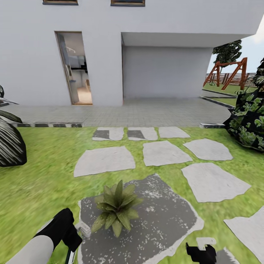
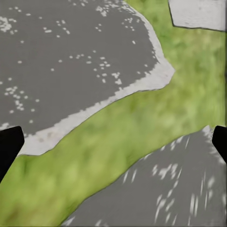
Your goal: Pick up the pesticide atomizer in the garden and spray insectifuge to fully cover both potted plants in the garden.
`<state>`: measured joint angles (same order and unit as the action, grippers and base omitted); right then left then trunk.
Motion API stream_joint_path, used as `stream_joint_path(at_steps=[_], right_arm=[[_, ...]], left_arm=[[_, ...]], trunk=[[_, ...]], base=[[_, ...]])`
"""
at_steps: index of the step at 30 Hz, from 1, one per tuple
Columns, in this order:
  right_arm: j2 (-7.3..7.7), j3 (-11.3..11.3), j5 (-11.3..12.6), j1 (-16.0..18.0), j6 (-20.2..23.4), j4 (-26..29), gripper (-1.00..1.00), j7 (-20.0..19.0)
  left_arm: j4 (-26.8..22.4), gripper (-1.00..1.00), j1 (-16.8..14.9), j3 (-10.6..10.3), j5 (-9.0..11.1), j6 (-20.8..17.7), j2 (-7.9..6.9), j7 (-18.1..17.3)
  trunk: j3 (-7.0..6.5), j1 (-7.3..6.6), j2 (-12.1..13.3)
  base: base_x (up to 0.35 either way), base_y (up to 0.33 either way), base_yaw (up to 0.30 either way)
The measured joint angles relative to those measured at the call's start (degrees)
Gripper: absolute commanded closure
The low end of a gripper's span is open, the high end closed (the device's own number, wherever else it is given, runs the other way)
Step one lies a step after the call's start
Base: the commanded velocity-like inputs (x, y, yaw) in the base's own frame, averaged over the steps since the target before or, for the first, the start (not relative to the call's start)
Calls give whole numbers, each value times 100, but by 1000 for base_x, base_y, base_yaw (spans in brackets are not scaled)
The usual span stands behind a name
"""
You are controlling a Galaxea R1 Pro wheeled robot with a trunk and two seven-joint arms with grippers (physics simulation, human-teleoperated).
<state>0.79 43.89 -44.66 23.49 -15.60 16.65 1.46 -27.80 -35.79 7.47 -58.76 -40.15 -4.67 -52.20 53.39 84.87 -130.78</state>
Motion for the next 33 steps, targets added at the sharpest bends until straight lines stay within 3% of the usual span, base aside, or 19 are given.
stream_joint_path(at_steps=[11,16,27,30,31,33], right_arm=[[0,1,0,-1,-1,-2,-100,3],[0,0,0,0,-1,-3,-100,5],[16,2,1,0,0,6,-100,-1],[22,0,-4,0,-1,7,-100,-3],[25,0,-2,0,-1,7,-100,-3],[29,3,0,0,-1,7,-100,-3]], left_arm=[[1,100,4,2,-6,-50,-4,-3],[-5,100,-4,18,16,-51,13,-4],[-138,100,-48,24,23,-41,23,-2],[-414,100,-298,11,-12,-59,55,-414],[-428,100,-398,0,-51,-66,61,-673],[-436,100,-470,-12,-209,-73,65,-852]], trunk=[[25,0,0],[28,0,0],[28,3,0],[28,3,0],[28,2,0],[28,1,0]], base=[[28,-199,255],[12,-37,29],[-45,-239,159],[-225,-170,1],[-108,-166,0],[24,-176,0]])
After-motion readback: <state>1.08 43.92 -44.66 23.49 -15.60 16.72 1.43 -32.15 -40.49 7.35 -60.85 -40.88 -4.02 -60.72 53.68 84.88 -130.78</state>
